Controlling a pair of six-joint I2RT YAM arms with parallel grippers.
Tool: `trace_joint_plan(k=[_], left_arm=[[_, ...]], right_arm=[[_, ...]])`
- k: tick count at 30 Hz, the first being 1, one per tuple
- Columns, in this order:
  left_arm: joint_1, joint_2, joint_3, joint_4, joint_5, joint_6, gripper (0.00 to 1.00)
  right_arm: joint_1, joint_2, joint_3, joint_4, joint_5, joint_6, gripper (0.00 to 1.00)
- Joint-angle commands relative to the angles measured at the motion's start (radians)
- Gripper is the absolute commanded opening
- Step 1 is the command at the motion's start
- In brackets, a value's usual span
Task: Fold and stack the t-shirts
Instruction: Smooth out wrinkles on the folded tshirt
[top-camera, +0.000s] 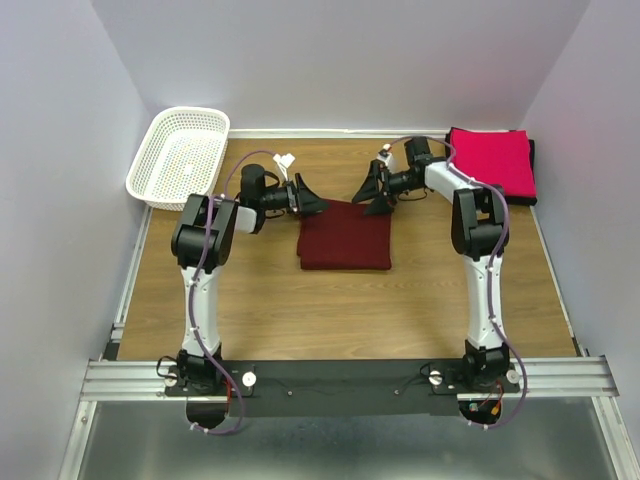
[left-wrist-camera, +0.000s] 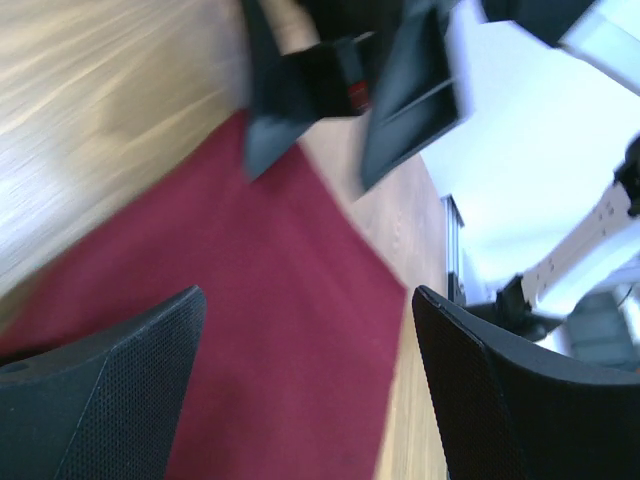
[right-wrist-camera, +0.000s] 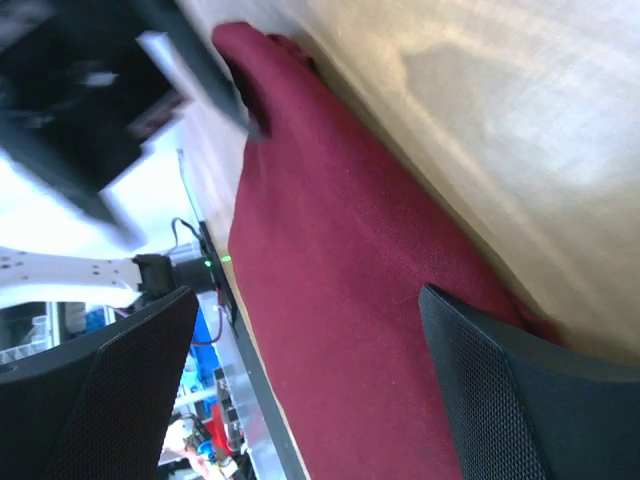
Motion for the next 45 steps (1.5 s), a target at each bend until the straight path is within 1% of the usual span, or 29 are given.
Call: trace_joint_plan(k=[1, 4, 6, 8, 9, 11, 12, 13, 14, 15, 17, 19, 22, 24, 26, 27, 28, 30, 32, 34, 35, 36, 37, 38, 39, 42, 45], left_arm=[[0.044, 0.062, 0.02, -0.014, -0.062, -0.032, 0.92], [0.083, 0.041, 0.027, -0.125, -0.105, 0.083, 0.92], [0.104, -0.014, 0.006, -0.131, -0.113, 0.101, 0.92], [0.11, -0.07, -0.025, -0.136, -0.096, 0.113, 0.92], [0.107, -0.135, -0.039, -0.137, -0.087, 0.117, 0.92], [0.095, -0.205, -0.077, -0.137, -0.076, 0.119, 0.92], [0.083, -0.266, -0.12, -0.137, -0.07, 0.119, 0.92], [0.052, -0.294, -0.144, -0.133, -0.068, 0.121, 0.92], [0.034, -0.318, -0.167, -0.13, -0.068, 0.119, 0.92], [-0.007, -0.352, -0.202, -0.125, -0.071, 0.115, 0.92], [-0.045, -0.358, -0.224, -0.096, -0.081, 0.098, 0.92], [-0.075, -0.337, -0.244, -0.062, -0.087, 0.047, 0.92], [-0.106, -0.271, -0.27, 0.037, -0.093, -0.034, 0.92], [-0.111, -0.225, -0.296, 0.037, -0.125, -0.047, 0.92], [-0.101, -0.199, -0.303, -0.098, -0.176, 0.02, 0.92], [-0.089, -0.177, -0.298, -0.157, -0.24, 0.059, 0.92], [-0.08, -0.171, -0.302, -0.195, -0.257, 0.108, 0.92], [-0.045, -0.16, -0.318, -0.219, -0.285, 0.127, 0.92], [-0.023, -0.163, -0.321, -0.229, -0.268, 0.153, 0.92], [-0.012, -0.205, -0.321, -0.233, -0.24, 0.177, 0.92], [-0.017, -0.231, -0.324, -0.24, -0.213, 0.214, 0.92], [-0.037, -0.299, -0.345, -0.24, -0.205, 0.223, 0.92], [-0.037, -0.336, -0.361, -0.24, -0.197, 0.229, 0.92], [-0.064, -0.37, -0.376, -0.227, -0.19, 0.23, 0.92], [-0.081, -0.428, -0.408, -0.217, -0.174, 0.208, 0.92], [-0.137, -0.487, -0.476, -0.119, -0.16, 0.136, 0.92], [-0.172, -0.475, -0.487, -0.055, -0.154, 0.096, 0.92]], right_arm=[[-0.024, 0.098, 0.052, 0.019, 0.071, -0.028, 1.0], [-0.041, 0.093, 0.081, 0.016, 0.075, -0.037, 1.0], [-0.044, 0.055, 0.089, 0.016, 0.072, -0.031, 1.0], [-0.046, -0.031, 0.078, 0.016, 0.052, -0.023, 1.0], [-0.046, -0.062, 0.043, 0.019, 0.039, -0.007, 1.0], [-0.043, -0.143, -0.01, 0.022, -0.016, 0.018, 1.0], [-0.038, -0.17, -0.043, 0.025, -0.034, 0.03, 1.0], [-0.021, -0.194, -0.125, 0.035, -0.043, 0.049, 1.0], [-0.012, -0.235, -0.164, 0.044, -0.06, 0.055, 1.0], [-0.004, -0.252, -0.199, 0.07, -0.07, 0.073, 1.0], [0.023, -0.277, -0.309, 0.129, -0.092, 0.127, 1.0], [0.037, -0.287, -0.359, 0.194, -0.08, 0.191, 1.0], [0.05, -0.255, -0.431, 0.231, -0.063, 0.216, 1.0], [0.048, -0.228, -0.458, 0.231, -0.052, 0.205, 1.0], [0.037, -0.189, -0.468, 0.228, -0.034, 0.172, 1.0], [0.031, -0.177, -0.457, 0.225, -0.022, 0.153, 1.0], [0.017, -0.153, -0.446, 0.223, -0.011, 0.142, 1.0], [0.002, -0.14, -0.414, 0.213, 0.015, 0.123, 1.0], [-0.01, -0.151, -0.402, 0.205, 0.015, 0.119, 1.0], [-0.01, -0.187, -0.402, 0.199, -0.006, 0.131, 1.0], [-0.01, -0.229, -0.425, 0.202, -0.047, 0.144, 1.0], [-0.01, -0.249, -0.437, 0.205, -0.075, 0.17, 1.0], [-0.01, -0.269, -0.452, 0.206, -0.099, 0.178, 1.0], [-0.006, -0.296, -0.481, 0.208, -0.113, 0.182, 1.0], [-0.004, -0.344, -0.5, 0.21, -0.126, 0.188, 1.0], [0.023, -0.405, -0.567, 0.232, -0.141, 0.236, 1.0], [0.066, -0.448, -0.626, 0.344, -0.143, 0.354, 1.0]])
